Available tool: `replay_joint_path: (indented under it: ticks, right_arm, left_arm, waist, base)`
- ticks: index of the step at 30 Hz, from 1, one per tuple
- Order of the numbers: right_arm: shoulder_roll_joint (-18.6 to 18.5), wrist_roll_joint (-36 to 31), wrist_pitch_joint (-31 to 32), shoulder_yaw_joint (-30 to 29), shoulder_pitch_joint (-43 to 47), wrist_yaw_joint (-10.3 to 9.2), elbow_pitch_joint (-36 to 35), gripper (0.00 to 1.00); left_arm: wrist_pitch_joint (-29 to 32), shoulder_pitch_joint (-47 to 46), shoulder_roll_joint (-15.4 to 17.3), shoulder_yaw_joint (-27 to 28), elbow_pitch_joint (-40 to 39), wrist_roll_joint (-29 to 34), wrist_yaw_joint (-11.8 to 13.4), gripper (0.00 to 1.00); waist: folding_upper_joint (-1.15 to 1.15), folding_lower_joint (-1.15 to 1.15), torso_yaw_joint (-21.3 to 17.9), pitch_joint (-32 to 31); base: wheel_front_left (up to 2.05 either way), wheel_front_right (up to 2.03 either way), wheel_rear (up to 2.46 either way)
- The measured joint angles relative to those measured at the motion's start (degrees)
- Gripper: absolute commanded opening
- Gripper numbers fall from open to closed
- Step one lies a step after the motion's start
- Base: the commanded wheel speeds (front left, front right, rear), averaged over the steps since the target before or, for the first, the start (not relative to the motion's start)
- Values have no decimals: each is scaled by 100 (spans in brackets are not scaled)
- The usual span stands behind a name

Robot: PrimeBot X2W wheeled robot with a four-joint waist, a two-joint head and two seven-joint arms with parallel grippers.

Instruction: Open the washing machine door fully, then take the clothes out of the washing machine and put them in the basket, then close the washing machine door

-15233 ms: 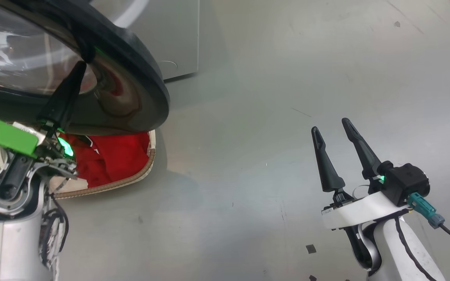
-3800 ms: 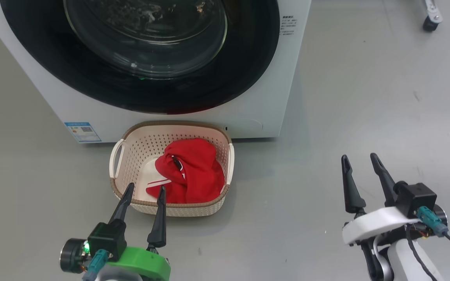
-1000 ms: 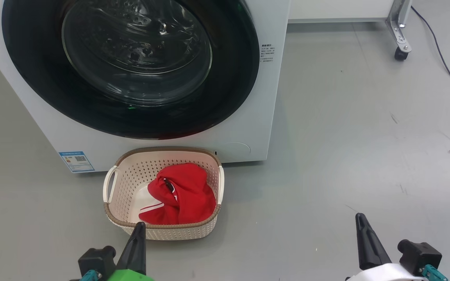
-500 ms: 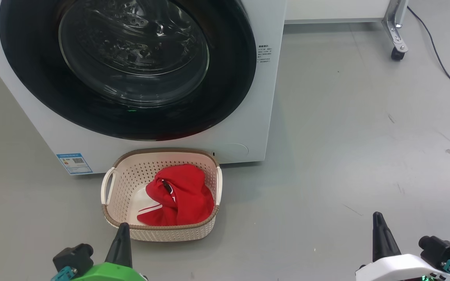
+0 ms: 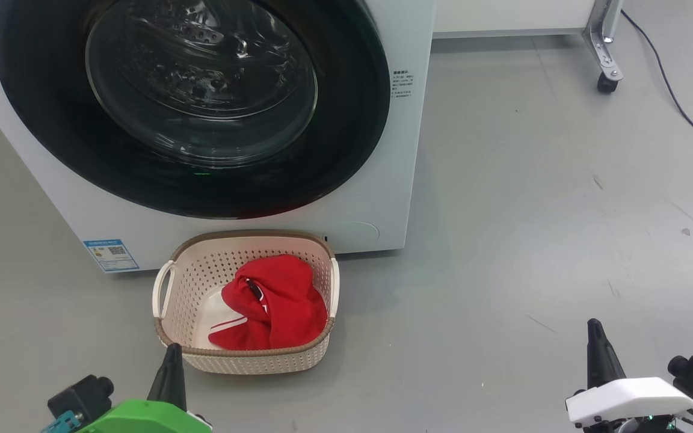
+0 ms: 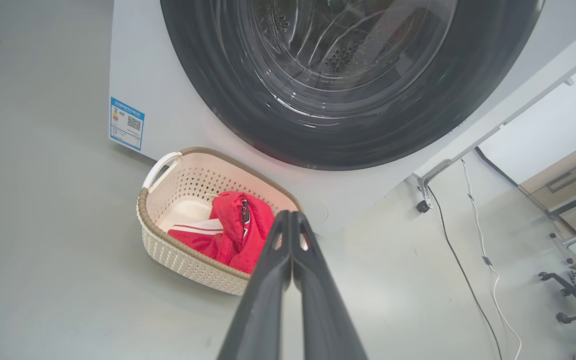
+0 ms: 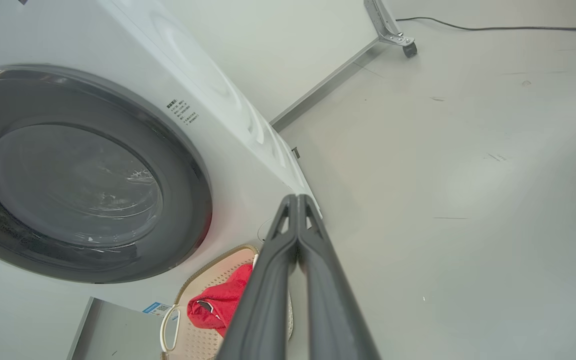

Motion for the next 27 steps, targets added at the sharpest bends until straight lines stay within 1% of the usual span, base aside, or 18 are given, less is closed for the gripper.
replay_joint_path:
  ticks: [13,15,18,27]
  right_arm:
    - [-56,1031,211,-153,-172,77,115,0]
    - [-68,1198,255,-172,-215,124,123,0]
    - [-90,1514,312,-219,-258,126,154,0]
    - [-132,2220,454,-324,-382,224,241,0]
  left_arm:
    - [213,-40,43,260,3,-936,-153,0]
    - [244,-63,47,305,3,-1085,-180,0]
    - [309,-98,65,405,8,-1356,-208,0]
    - [465,-160,94,593,15,-2012,-357,0]
  waist:
    - [0,0,-47,-18]
    - [0,0,-54,-21]
    - [0,0,-68,-27]
    - [0,0,-100,-41]
  base:
    - [0,0,0]
    - [0,0,0]
    - [0,0,0]
    - [0,0,0]
